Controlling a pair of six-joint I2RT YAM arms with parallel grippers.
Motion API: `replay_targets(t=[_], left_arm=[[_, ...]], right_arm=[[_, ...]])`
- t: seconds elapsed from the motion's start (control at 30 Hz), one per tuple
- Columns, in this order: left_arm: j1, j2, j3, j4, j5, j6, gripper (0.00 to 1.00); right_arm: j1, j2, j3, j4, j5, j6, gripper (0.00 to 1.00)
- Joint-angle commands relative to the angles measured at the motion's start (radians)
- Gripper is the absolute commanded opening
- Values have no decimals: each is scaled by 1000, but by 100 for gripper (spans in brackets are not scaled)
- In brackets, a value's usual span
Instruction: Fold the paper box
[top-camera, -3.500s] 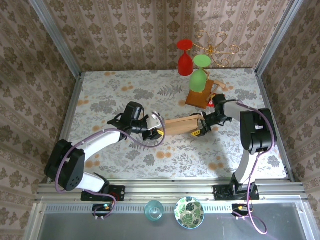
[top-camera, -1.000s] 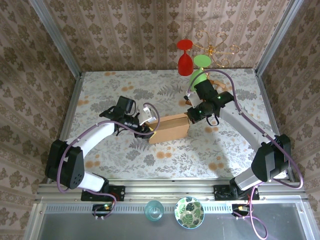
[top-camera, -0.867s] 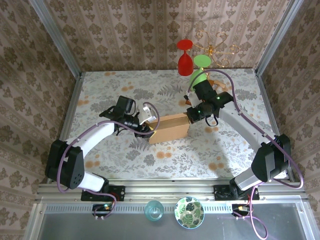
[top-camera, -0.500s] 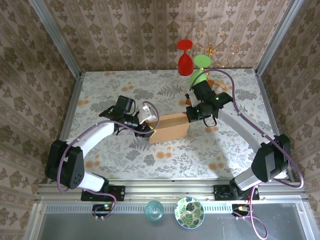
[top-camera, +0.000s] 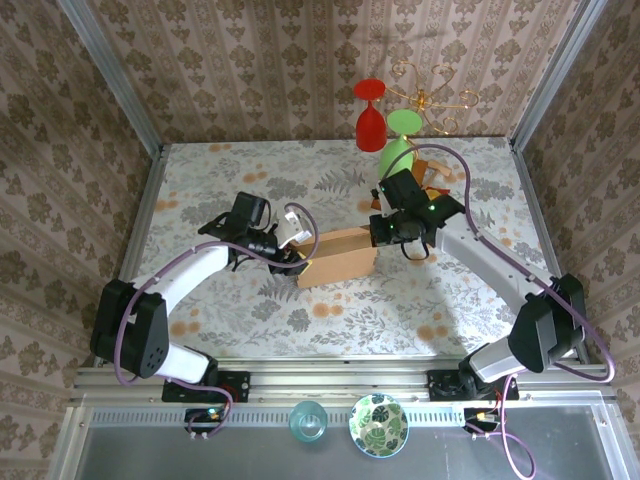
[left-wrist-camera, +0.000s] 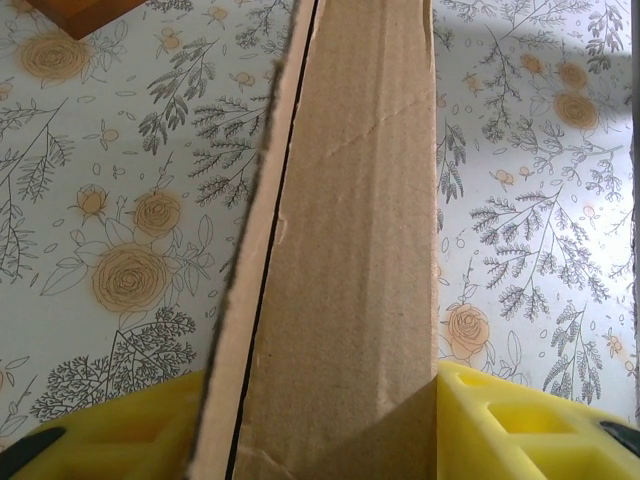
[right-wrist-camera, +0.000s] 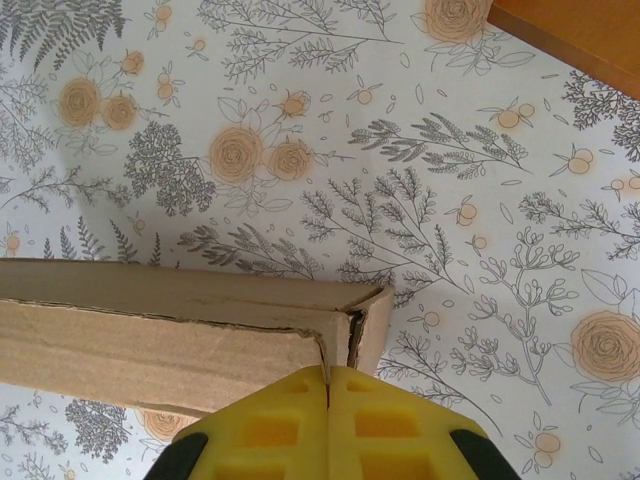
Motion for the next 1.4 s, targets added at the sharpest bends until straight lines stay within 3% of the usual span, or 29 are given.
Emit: replay_targets(t=[0.0, 0.57, 0.9, 0.93, 1.13, 1.37], left_arm=[[7, -13, -16, 20, -3, -14, 53], [6, -34, -30, 47, -27, -48, 57], [7, -246, -115, 138, -57, -281, 64], [7, -277, -123, 136, -100, -311, 64], [68, -388, -115, 27, -166, -481, 60], [106, -304, 3, -170, -101, -544, 50]], right_arm=[[16, -18, -51, 6, 38, 41, 0], [62, -24, -119, 29, 129, 44, 0], [62, -9, -79, 9, 156, 42, 0], [62, -2, -69, -1, 154, 43, 0], [62, 30, -17, -39, 144, 44, 0], [62, 60, 37, -83, 122, 35, 0]])
